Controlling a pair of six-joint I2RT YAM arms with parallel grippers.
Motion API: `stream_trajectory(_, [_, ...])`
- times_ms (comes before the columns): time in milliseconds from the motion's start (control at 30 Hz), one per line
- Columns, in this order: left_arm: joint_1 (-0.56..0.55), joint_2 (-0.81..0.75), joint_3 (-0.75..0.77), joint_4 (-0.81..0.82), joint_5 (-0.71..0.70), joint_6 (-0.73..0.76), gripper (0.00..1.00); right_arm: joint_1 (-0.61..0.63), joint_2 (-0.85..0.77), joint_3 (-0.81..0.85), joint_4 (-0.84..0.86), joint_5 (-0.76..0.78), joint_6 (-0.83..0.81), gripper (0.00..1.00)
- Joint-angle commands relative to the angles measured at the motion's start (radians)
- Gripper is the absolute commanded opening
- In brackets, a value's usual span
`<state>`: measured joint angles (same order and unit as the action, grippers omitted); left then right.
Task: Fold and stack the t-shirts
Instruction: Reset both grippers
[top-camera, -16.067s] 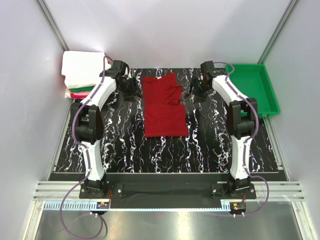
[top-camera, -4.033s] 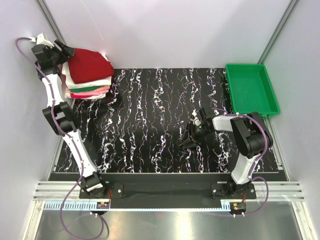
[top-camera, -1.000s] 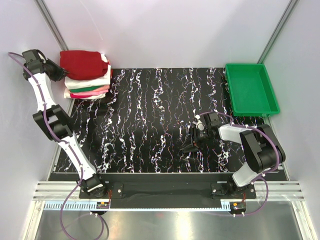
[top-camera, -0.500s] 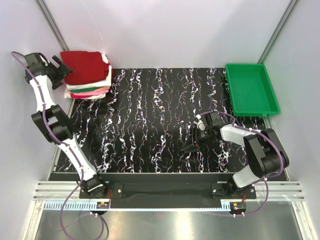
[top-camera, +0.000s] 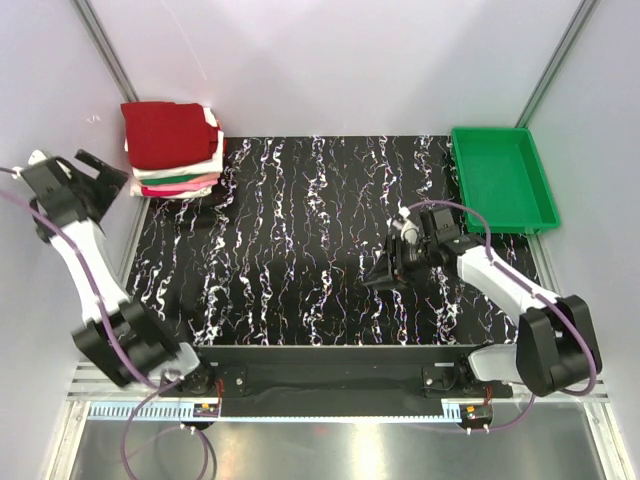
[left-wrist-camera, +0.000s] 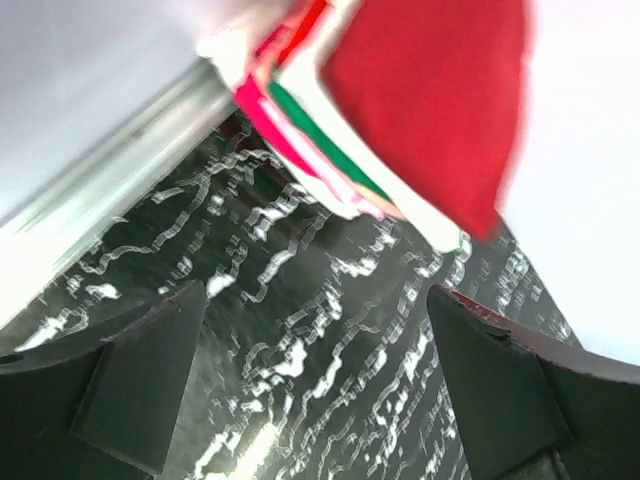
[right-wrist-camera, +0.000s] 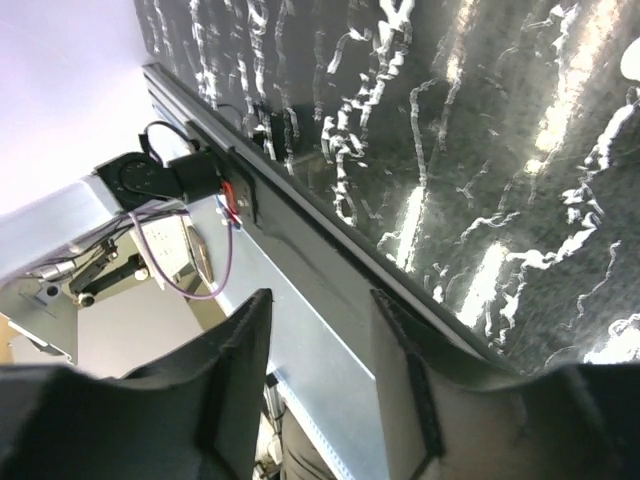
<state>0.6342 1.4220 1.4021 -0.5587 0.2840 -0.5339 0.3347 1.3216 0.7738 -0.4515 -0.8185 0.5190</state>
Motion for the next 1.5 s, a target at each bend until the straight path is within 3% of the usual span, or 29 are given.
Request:
stream_trajectory(0, [-0.037, -0.190, -0.170, 0.126, 0.076, -0.031, 0.99, 0.007, -0.061, 0.125, -0.062, 0.019, 0.021, 0.52])
stream_trajectory(100, [-0.099, -0.305, -0.283, 0.085, 0.116, -0.014, 0.99, 0.012, -0.116, 0.183, -0.062, 0.025, 0.067, 0.54])
stream_trajectory(267, [-0.186, -0.510, -0.463, 0.016, 0.072, 0.095, 0.99, 0.015, -0.231, 0.222, -0.061, 0.070, 0.116, 0.56])
stream_trajectory(433, [-0.252, -0.620, -0.621, 0.008, 0.006, 0.198, 0.99, 0.015, -0.378, 0.187, -0.070, 0.119, 0.170, 0.58])
stream_trajectory(600, [-0.294, -0.718, -0.761, 0.202, -0.117, 0.259, 0.99, 0.017, -0.507, 0.115, -0.090, 0.156, 0.216, 0.60])
stream_trajectory(667, [-0.320, -0.733, -0.851, 0.356, -0.176, 0.291, 0.99, 0.015, -0.533, 0.107, -0.108, 0.160, 0.219, 0.61])
stream_trajectory(800, [-0.323, -0.675, -0.978, 0.555, -0.190, 0.290, 0.99, 0.015, -0.578, 0.133, -0.157, 0.179, 0.201, 0.62])
stream_trajectory(900, [-0.324, -0.586, -1.023, 0.696, -0.212, 0.204, 0.99, 0.017, -0.596, 0.139, -0.165, 0.190, 0.188, 0.63])
stream_trajectory(967, [-0.344, -0.529, -1.075, 0.803, -0.282, 0.181, 0.99, 0.015, -0.599, 0.140, -0.154, 0.185, 0.188, 0.64])
stream_trajectory(1033, [-0.359, -0.489, -1.062, 0.798, -0.334, 0.192, 0.99, 0.017, -0.595, 0.154, -0.157, 0.176, 0.178, 0.64])
stream_trajectory(1100, [-0.372, -0.468, -1.084, 0.908, -0.384, 0.206, 0.99, 0.015, -0.595, 0.166, -0.174, 0.182, 0.158, 0.65])
stream_trajectory(1300, [-0.404, -0.307, -1.118, 1.121, -0.408, 0.222, 0.99, 0.015, -0.590, 0.150, -0.170, 0.186, 0.135, 0.65])
stream_trajectory(1467, [-0.478, -0.209, -1.098, 1.307, -0.379, 0.327, 0.99, 0.015, -0.614, 0.136, -0.148, 0.176, 0.131, 0.66])
